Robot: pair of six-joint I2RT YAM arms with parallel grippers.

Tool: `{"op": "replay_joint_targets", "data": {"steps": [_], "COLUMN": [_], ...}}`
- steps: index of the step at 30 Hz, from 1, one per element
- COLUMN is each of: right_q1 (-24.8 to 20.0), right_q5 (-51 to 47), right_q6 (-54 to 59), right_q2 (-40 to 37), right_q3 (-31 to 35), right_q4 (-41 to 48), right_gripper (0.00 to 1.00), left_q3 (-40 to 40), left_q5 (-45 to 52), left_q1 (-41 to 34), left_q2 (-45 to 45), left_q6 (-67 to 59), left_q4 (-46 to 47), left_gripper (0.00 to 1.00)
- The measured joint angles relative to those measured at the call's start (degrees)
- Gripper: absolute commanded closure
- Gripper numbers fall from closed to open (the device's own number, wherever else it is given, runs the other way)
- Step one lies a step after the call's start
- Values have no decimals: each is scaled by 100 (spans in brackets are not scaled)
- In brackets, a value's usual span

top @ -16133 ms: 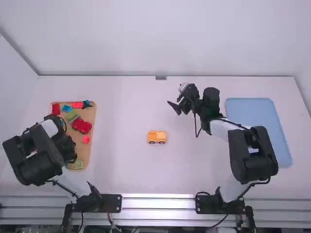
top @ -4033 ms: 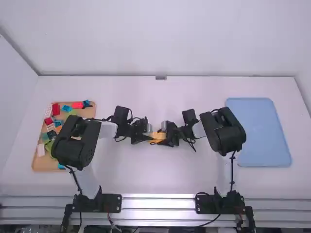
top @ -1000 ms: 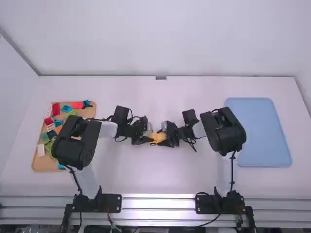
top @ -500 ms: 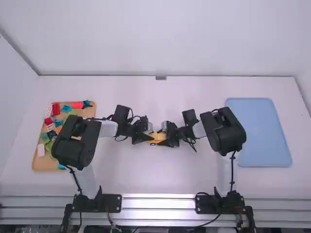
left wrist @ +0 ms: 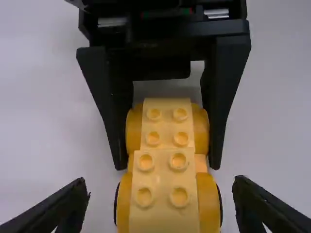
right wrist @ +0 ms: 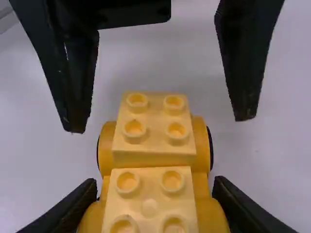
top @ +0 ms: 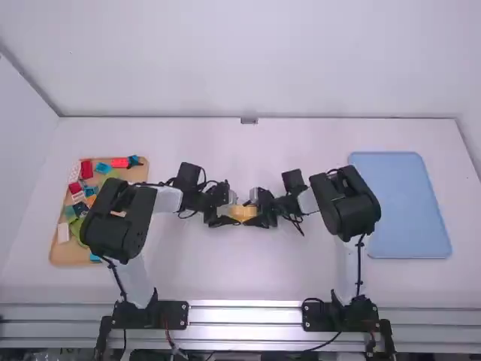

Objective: Assemble lego blocks to make yellow taxi

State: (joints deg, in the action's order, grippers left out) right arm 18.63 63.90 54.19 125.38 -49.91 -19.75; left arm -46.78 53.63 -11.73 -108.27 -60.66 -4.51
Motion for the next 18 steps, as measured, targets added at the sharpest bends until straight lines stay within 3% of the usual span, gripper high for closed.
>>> {"op": "replay_joint_targets", "data": {"steps": [4, 5, 7, 8, 18], "right_q1": [0, 0, 0, 0, 0], "right_q5": [2, 2, 2, 2, 4], "right_q6": [-7, -4, -2, -4, -2], "right_q2": [0, 0, 0, 0, 0], "right_q3": [-2, 0, 0, 0, 0], "right_q4": [-7, -2, -7, -9, 0], "right_gripper": [45, 45, 45, 45, 45], "left_q3": [-46, -74, -131, -184, -352], "left_q5": [214, 243, 282, 295, 11], "left_q1": [90, 142, 205, 232, -46], "left_q2": [105, 214, 378, 511, 555], "left_q6": [4, 7, 2, 9, 203], "left_q4": [372, 546, 745, 815, 765], "left_gripper": [21, 28, 70, 98, 98]}}
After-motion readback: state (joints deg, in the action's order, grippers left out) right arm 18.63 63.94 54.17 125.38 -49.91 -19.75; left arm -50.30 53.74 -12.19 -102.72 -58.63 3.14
